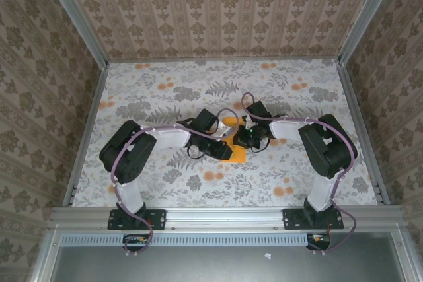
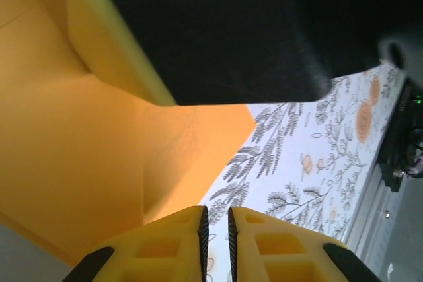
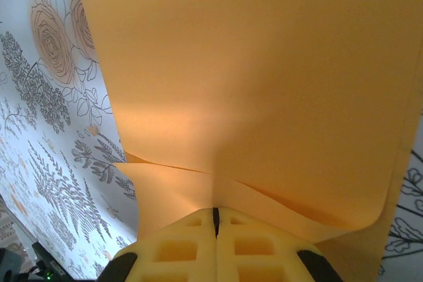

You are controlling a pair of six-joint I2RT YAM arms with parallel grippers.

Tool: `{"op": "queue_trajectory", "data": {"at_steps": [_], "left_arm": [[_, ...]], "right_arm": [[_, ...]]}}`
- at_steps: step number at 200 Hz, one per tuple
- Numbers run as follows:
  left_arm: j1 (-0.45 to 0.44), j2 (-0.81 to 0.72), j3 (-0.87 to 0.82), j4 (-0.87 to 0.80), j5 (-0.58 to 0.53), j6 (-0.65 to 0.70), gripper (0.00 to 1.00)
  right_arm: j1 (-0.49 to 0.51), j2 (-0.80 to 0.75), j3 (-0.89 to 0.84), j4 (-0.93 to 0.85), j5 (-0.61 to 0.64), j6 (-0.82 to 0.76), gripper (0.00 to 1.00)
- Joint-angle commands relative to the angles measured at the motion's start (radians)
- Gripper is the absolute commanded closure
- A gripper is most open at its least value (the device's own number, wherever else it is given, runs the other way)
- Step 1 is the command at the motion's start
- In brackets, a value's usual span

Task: Fold a paper plane with a square sheet of paper (fold left side to right side)
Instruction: Fold the triangle a second time at the center of the table.

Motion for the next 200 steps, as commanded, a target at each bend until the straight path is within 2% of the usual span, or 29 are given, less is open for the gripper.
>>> {"op": "queue_trajectory", "data": {"at_steps": [1, 28, 122, 175, 180, 200], "left_arm": [[-0.002, 0.025, 0.027, -0.064, -0.035, 0.051, 0.81], [-0.003, 0.026, 0.029, -0.075, -0.086, 0.060, 0.81], [0.006, -0.008, 0.005, -0.070, -0.128, 0.058, 0.82], [0.032, -0.071, -0.046, -0.005, -0.052, 0.027, 0.87], [0.036, -0.079, -0.050, 0.006, -0.011, 0.020, 0.87], [0.053, -0.108, -0.060, 0.043, 0.028, -0.003, 0.87]], "right_arm": [[0.005, 0.044, -0.005, -0.108, 0.057, -0.013, 0.96], [0.005, 0.043, -0.005, -0.110, 0.059, -0.015, 0.96], [0.005, 0.047, 0.001, -0.123, 0.065, -0.024, 0.96], [0.005, 0.048, 0.005, -0.128, 0.071, -0.025, 0.96], [0.005, 0.047, 0.005, -0.128, 0.070, -0.025, 0.96], [0.005, 0.047, 0.007, -0.129, 0.070, -0.024, 0.96]]}}
